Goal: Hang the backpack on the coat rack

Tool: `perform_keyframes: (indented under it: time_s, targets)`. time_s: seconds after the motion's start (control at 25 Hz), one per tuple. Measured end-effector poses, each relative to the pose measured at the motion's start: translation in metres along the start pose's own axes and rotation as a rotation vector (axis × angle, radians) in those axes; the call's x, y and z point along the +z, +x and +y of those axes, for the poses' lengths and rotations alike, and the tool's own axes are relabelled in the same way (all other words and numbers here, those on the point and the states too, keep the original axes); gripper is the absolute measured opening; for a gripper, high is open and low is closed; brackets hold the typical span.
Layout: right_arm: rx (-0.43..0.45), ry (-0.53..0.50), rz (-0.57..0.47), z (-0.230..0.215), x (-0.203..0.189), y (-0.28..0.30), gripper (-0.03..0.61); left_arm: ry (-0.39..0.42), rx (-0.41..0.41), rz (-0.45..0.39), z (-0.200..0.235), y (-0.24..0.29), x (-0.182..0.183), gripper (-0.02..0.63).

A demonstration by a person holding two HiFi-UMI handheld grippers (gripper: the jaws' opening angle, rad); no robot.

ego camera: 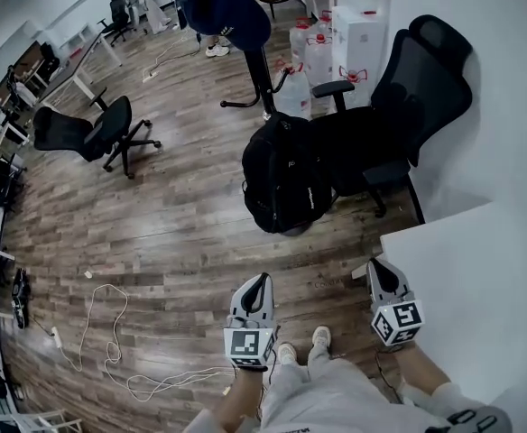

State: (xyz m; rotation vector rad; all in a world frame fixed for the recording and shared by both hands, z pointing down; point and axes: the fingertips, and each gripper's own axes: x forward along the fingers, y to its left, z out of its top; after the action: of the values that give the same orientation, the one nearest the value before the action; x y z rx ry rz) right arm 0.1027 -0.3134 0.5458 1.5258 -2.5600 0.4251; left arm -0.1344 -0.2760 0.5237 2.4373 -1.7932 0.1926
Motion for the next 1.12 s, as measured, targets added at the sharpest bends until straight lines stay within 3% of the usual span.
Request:
perform_keyframes:
  time_s: [0.2,0.44,0.6,0.72,0.92,1.12]
  targets:
    - [0.035,-0.079,-0.073,0.042,0.032,-0.009,0.014,-0.010,-0.031,-0.041,0.005,-0.027,0.010,0.008]
    - [-0.021,-0.108,-0.115,0.095,0.034,-0.058,0.014,-0.032,-0.149,-0.075,-0.011,-0.083,0.024,0.008]
    - [-0.060,-0.120,-0.130,0.131,0.027,-0.100,0.014,-0.051,-0.178,-0.111,-0.015,-0.131,0.028,0.008]
    - [-0.093,-0.208,-0.179,0.159,0.032,-0.139,0.014,-0.058,-0.221,-0.139,-0.024,-0.160,0.030,0.009]
    - [-0.133,-0.475,-0.259,0.204,0.045,-0.198,0.014,-0.008,-0.287,-0.165,-0.055,-0.194,0.039,0.008]
    - [-0.131,-0.446,-0.231,0.211,0.029,-0.248,0.014,-0.007,-0.296,-0.160,-0.096,-0.220,0.030,0.008]
